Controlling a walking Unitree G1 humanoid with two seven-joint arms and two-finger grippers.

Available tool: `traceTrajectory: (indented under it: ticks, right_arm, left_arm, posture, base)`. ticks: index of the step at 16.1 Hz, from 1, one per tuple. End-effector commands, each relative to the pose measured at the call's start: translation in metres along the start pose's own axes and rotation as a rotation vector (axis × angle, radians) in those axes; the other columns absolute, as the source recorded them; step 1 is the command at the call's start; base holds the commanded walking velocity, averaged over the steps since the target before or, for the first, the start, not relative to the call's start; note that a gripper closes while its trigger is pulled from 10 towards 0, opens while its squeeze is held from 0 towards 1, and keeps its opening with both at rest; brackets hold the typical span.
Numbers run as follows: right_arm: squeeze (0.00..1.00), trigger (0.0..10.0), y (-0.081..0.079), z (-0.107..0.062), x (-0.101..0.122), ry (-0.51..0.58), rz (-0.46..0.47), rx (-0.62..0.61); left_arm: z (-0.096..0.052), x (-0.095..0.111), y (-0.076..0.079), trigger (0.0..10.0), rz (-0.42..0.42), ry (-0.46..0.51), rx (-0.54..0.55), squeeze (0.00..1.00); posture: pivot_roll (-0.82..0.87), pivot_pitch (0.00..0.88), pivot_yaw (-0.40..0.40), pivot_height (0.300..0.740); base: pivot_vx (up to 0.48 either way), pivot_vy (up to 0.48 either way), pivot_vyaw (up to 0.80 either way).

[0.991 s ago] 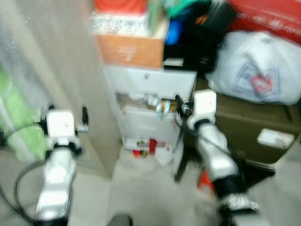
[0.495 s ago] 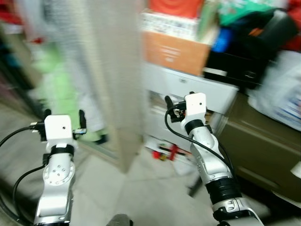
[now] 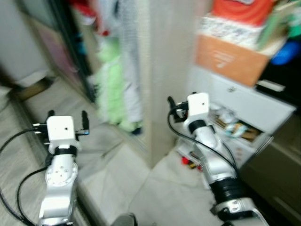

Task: Clean up the room

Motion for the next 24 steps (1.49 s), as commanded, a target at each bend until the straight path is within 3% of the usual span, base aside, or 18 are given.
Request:
traceTrajectory:
  ticks: [1, 5, 15, 24]
  right_arm:
    - [0.00, 10.0, -0.0014, 0.0023, 0.0078, 0.021, 0.012, 0.002]
    - [0.00, 10.0, -0.0024, 0.0026, 0.0095, 0.026, 0.015, 0.002]
    - [0.00, 10.0, -0.0061, 0.0031, 0.0134, 0.044, 0.022, 0.012]
    - [0.00, 10.0, -0.0110, 0.0029, 0.0171, 0.067, 0.024, 0.039]
  left_arm:
    - [0.0011, 0.0032, -0.0017, 10.0, 0.006, 0.002, -0.007, 0.00]
    - [0.0021, 0.0036, 0.0011, 10.0, -0.003, -0.001, -0.023, 0.00]
    - [0.0045, 0.0035, 0.0011, 10.0, -0.026, -0.006, -0.027, 0.00]
    - [0.0067, 0.0036, -0.0022, 10.0, -0.055, 0.002, -0.001, 0.00]
  posture:
    - [0.07, 0.000, 0.001, 0.740]
    - [0.07, 0.000, 0.003, 0.740]
    - [0.07, 0.000, 0.007, 0.740]
    - [0.07, 0.000, 0.008, 0.740]
  base:
    - [0.000, 0.000, 0.79]
    - [0.000, 0.000, 0.72]
    - [0.000, -0.407, 0.00]
    - [0.000, 0.000, 0.07]
Point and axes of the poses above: a point about 5 cm out from each wrist's last joint towards the gripper, its own z axis pointing out of the wrist towards the gripper, its own x axis along the axis of the wrist's last joint, y = z × x, the point moved 5 cm from there along z, pointing out of the wrist towards the gripper, and after that the axes turned 13 degrees about -z, right-handed, at the moved point
